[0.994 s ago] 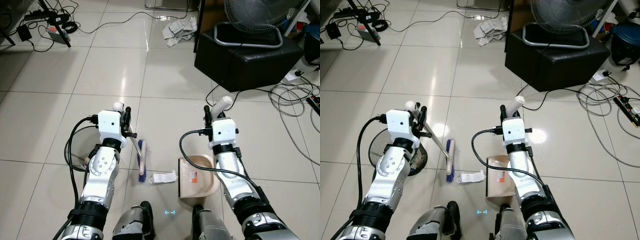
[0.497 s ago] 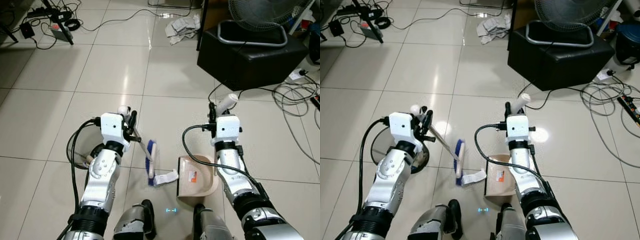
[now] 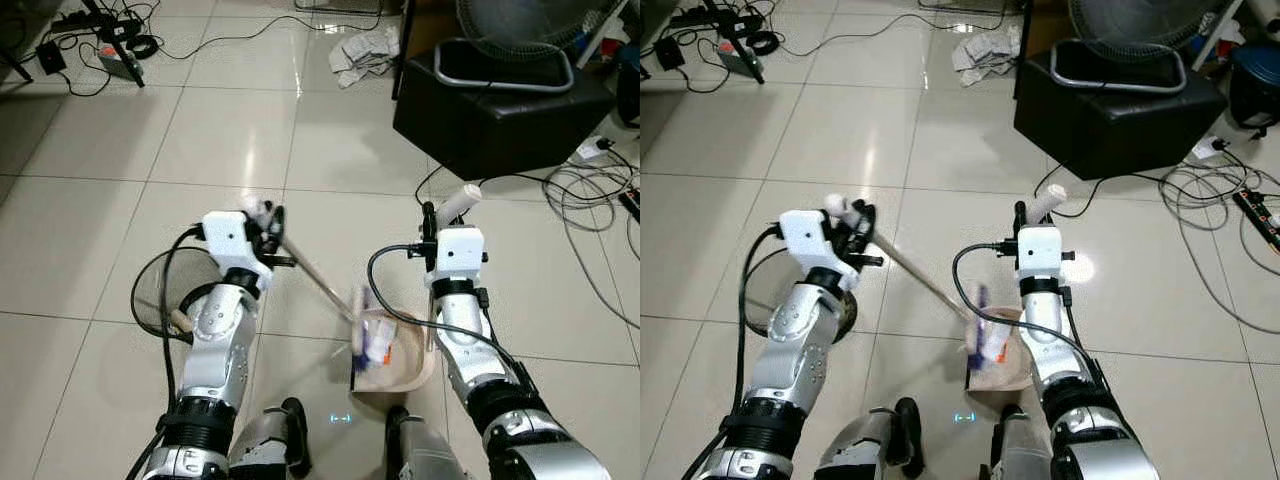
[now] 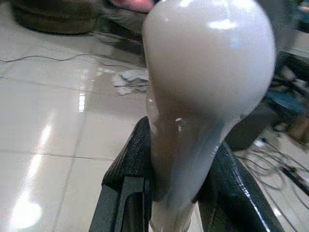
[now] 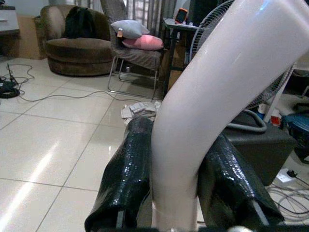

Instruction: Sweep floor

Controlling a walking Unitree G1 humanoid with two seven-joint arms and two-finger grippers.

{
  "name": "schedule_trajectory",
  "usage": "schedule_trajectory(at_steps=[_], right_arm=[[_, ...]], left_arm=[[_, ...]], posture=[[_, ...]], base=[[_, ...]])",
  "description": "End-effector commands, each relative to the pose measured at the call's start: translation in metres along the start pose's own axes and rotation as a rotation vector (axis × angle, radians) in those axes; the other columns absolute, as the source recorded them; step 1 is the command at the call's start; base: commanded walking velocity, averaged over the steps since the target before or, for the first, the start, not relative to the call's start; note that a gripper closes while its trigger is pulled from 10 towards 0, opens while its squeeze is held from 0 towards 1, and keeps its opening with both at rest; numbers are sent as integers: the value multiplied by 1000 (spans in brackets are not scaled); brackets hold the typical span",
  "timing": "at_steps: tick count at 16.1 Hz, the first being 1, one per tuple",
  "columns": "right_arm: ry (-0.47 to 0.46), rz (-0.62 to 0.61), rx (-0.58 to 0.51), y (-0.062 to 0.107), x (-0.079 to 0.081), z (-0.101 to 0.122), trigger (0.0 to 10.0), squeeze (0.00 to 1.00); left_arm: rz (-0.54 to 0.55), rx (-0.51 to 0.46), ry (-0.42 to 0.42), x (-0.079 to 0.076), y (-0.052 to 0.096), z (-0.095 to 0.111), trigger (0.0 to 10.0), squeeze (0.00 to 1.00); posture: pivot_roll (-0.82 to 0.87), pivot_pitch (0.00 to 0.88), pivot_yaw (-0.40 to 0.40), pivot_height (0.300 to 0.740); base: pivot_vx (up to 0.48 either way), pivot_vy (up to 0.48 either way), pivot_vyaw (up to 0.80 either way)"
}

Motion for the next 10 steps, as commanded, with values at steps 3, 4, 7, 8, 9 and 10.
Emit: schedule_trajectory(at_steps=[3, 4, 7, 8, 9, 10], right_arm=[[-23, -31, -11, -6, -9, 3, 10000, 0], [-28, -36, -17, -6, -10, 5, 10000, 0], [-46, -58, -46, -8, -17, 9, 10000, 0], [-51, -68, -50, -8, -21, 10, 10000, 0], [-55, -78, -54, -8, -26, 10, 10000, 0], [-58, -87, -57, -9, -31, 11, 10000, 0]], left_arm=[[-206, 8, -60, -19, -1, 3, 10000, 0], [-229, 3, -78, -20, -1, 5, 10000, 0], [-278, -54, -215, -11, -7, 22, 10000, 0], [-263, -87, -263, -1, -12, 33, 10000, 0], [-242, -119, -281, 11, -17, 45, 10000, 0], [-228, -135, -284, 21, -21, 54, 10000, 0]], posture=[[98, 226, 90, 740], [94, 214, 91, 740], [89, 182, 85, 740], [85, 161, 83, 740], [82, 156, 86, 740], [82, 157, 90, 740]], base=[[0, 0, 0], [0, 0, 0], [0, 0, 0], [0, 0, 0], [0, 0, 0], [0, 0, 0]])
Point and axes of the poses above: a point about 5 cm out from each wrist's last joint towards the gripper, its own y axis pointing back from the gripper into the wrist, its own z axis along the axis of the wrist's last joint, x = y × z, the point moved 1 cm from there along -y, pointing out of the wrist towards the gripper, and after that the axes turned 4 degrees about -y, right-handed, at the moved point
